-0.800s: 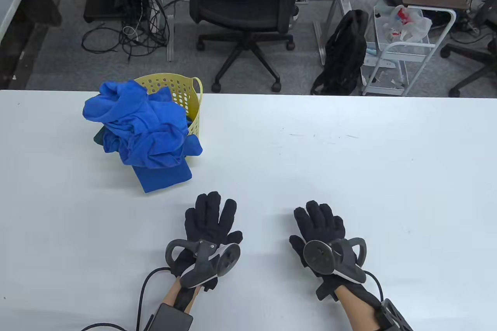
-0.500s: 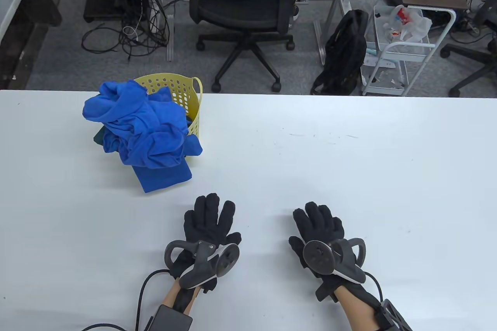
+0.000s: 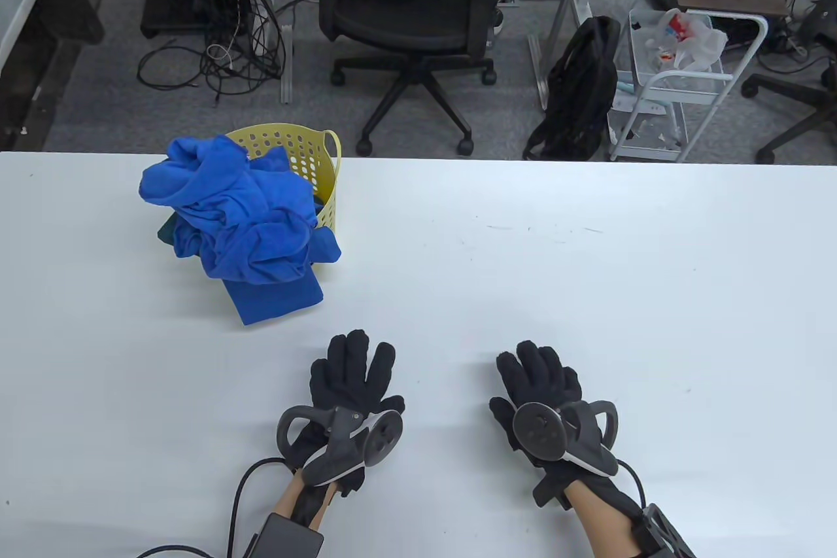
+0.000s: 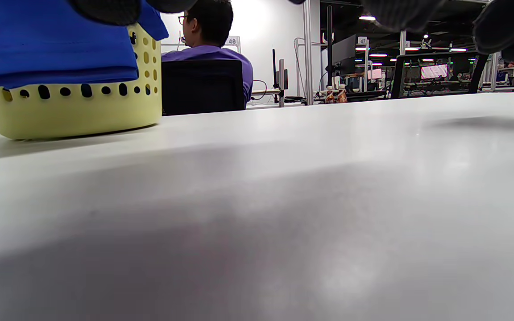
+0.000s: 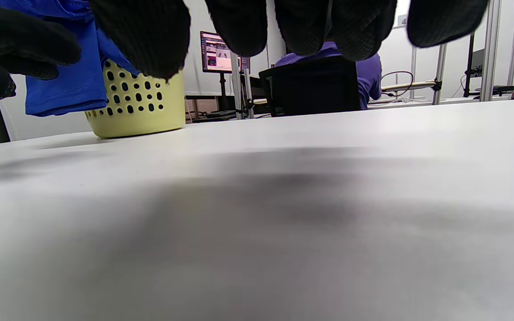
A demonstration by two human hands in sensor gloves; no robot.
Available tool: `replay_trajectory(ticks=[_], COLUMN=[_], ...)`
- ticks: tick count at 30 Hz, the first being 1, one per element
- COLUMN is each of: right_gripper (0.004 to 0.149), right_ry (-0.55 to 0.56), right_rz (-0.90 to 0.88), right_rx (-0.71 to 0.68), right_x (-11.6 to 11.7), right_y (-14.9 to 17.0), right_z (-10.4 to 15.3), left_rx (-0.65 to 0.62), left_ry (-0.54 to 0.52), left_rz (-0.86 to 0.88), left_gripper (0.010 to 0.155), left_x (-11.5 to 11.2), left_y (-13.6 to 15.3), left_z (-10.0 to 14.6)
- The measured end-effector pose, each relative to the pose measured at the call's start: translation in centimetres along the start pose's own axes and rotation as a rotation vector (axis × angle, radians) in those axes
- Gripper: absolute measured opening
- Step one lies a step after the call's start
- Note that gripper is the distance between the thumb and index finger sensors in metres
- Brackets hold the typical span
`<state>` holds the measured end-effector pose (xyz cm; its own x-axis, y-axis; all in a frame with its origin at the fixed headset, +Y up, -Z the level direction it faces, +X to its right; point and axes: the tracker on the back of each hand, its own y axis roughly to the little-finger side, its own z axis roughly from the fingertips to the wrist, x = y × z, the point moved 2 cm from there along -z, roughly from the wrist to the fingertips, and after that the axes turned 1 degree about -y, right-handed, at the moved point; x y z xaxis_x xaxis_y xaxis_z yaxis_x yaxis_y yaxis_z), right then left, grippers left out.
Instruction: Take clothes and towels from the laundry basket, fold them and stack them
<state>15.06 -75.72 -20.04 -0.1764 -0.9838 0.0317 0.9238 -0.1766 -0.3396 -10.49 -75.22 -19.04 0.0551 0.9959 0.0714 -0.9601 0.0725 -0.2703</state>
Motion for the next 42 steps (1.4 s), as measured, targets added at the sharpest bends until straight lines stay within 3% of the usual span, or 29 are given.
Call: replay_trajectory(ticks=[8, 11, 13, 19, 22, 25, 28, 29, 30, 31, 32, 35, 38, 40, 42], right_gripper=[0.069, 0.069, 0.069, 0.068, 0.068, 0.068, 0.068, 0.068, 0.068, 0.068, 0.068, 0.068, 0.067, 0.067, 0.067], right_ry=[-0.021, -0.017, -0.011, 0.003, 0.008, 0.012, 0.013, 0.012, 0.011, 0.009, 0.008, 0.016, 0.028, 0.036, 0.049], right_rz=[-0.013, -0.025, -0.035, -0.046, -0.047, -0.047, -0.049, -0.049, -0.05, -0.053, -0.06, -0.09, -0.149, -0.192, -0.247], right_rx=[0.019, 0.029, 0.031, 0.041, 0.041, 0.039, 0.036, 0.035, 0.036, 0.037, 0.041, 0.046, 0.046, 0.047, 0.061], right_x=[0.3, 0.1, 0.0, -0.5, -0.5, -0.5, -0.5, -0.5, -0.4, -0.4, -0.4, -0.7, -1.2, -1.6, -2.3], right_y=[0.7, 1.0, 1.1, 1.2, 1.2, 1.1, 1.0, 1.0, 1.1, 1.1, 1.3, 1.5, 1.7, 1.9, 2.5], right_z=[-0.1, -0.1, 0.0, 0.1, 0.1, 0.0, -0.1, -0.1, -0.2, -0.2, -0.2, -0.3, -0.4, -0.4, -0.3], left_rx=[0.025, 0.073, 0.107, 0.315, 0.462, 0.651, 0.792, 0.807, 0.846, 0.871, 0.839, 0.678, 0.319, 0.076, -0.097], left_ry=[0.064, 0.066, 0.044, -0.366, -0.472, -0.4, -0.129, -0.035, 0.002, -0.019, -0.108, -0.295, -0.413, -0.438, -0.392], left_rz=[0.01, 0.036, 0.086, 0.139, 0.18, 0.113, 0.033, 0.035, 0.042, 0.056, 0.088, 0.241, 0.539, 0.662, 0.661], left_gripper=[0.089, 0.089, 0.086, 0.062, 0.053, 0.063, 0.079, 0.077, 0.066, 0.052, 0.044, 0.044, 0.045, 0.045, 0.046], left_x=[-0.7, 0.7, 2.8, 13.9, 18.4, 20.3, 20.0, 19.6, 19.4, 19.4, 19.7, 21.6, 25.0, 27.2, 28.9], left_y=[0.8, 2.2, 3.4, 10.4, 14.7, 18.6, 21.5, 22.1, 22.4, 22.6, 22.3, 20.3, 15.2, 11.1, 7.2], left_z=[-0.3, -0.6, -0.9, -1.9, -3.5, -5.9, -8.7, -9.2, -9.5, -9.5, -9.4, -8.8, -6.9, -5.2, -3.5])
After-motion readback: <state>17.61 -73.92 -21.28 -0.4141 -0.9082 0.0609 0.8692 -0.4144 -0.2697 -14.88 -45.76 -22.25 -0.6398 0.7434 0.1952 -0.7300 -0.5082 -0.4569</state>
